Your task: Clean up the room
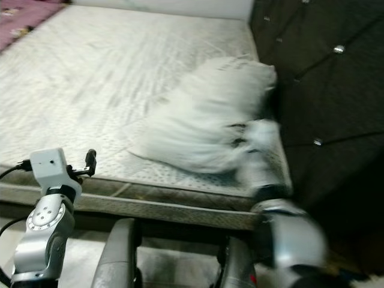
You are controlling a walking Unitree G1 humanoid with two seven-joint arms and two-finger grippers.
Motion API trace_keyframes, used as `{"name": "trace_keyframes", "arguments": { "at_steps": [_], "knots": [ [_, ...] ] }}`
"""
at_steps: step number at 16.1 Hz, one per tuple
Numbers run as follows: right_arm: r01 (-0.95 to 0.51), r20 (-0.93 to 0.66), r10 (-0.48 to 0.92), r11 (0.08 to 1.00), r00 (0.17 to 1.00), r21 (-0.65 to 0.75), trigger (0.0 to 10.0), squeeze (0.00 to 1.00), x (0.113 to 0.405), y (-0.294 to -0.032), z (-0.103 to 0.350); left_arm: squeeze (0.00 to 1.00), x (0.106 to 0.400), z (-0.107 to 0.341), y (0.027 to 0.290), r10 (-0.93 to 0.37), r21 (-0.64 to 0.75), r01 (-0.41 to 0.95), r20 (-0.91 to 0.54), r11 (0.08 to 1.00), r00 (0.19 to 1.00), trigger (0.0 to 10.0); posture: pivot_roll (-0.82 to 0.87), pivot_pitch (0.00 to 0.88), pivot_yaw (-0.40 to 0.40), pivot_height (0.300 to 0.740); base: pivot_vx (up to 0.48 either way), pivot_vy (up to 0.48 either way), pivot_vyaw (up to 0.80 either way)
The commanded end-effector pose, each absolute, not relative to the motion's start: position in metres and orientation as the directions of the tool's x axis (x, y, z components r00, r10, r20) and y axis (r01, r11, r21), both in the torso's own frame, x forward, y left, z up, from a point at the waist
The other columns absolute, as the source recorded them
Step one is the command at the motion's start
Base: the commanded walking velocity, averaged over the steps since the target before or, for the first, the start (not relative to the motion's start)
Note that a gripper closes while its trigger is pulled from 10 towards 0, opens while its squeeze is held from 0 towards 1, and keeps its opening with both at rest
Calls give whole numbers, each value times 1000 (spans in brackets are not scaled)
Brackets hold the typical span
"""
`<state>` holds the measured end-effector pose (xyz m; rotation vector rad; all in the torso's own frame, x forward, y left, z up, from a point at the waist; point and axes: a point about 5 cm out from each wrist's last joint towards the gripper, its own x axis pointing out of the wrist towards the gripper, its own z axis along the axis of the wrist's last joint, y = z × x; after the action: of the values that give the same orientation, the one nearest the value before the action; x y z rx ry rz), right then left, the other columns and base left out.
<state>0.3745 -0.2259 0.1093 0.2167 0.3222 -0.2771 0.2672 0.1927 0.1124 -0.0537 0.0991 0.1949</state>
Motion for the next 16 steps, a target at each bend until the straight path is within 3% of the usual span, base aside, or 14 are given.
{"name": "trace_keyframes", "arguments": {
  "at_steps": [1, 2, 4, 7, 11, 13, 16],
  "knots": [
    [423, -208, -390, 894, 897, 149, 0, 0, 376, -271, 146, 0, 272, 114, 191, 191, -42, -196, -95, 980, 977, 10000, 117, 0, -22, 571, 0, 0, 0],
    [447, -200, -417, 884, 887, 138, 0, 0, 374, -280, 149, 0, 273, 115, 191, 192, -45, -197, -93, 979, 977, 10000, 117, 0, -22, 571, 0, 0, 0],
    [566, -83, -561, 821, 824, 70, 0, 0, 357, -339, 183, 0, 279, 111, 190, 168, -35, -172, -101, 984, 981, 10000, 82, 0, -2, 571, 0, 0, 0],
    [597, -32, -596, 802, 802, 16, 0, 0, 347, -358, 191, 0, 281, 113, 187, 158, -36, -162, -88, 986, 983, 10000, 70, 0, -1, 571, 0, 0, 0],
    [476, -147, -481, 877, 864, -74, 0, 0, 319, -314, 109, 0, 278, 109, 188, 155, -33, -159, -98, 987, 983, 10000, 73, 0, 2, 571, 0, 0, 0],
    [416, -190, -420, 907, 887, -64, 0, 0, 299, -284, 84, 0, 277, 109, 192, 157, -24, -160, -101, 987, 982, 10000, 73, 0, 6, 571, 0, 0, 0],
    [370, -221, -369, 928, 903, -36, 0, 0, 291, -261, 69, 0, 278, 108, 191, 148, -16, -151, -107, 988, 983, 10000, 63, 0, 10, 571, 0, 0, 0]
  ]
}}
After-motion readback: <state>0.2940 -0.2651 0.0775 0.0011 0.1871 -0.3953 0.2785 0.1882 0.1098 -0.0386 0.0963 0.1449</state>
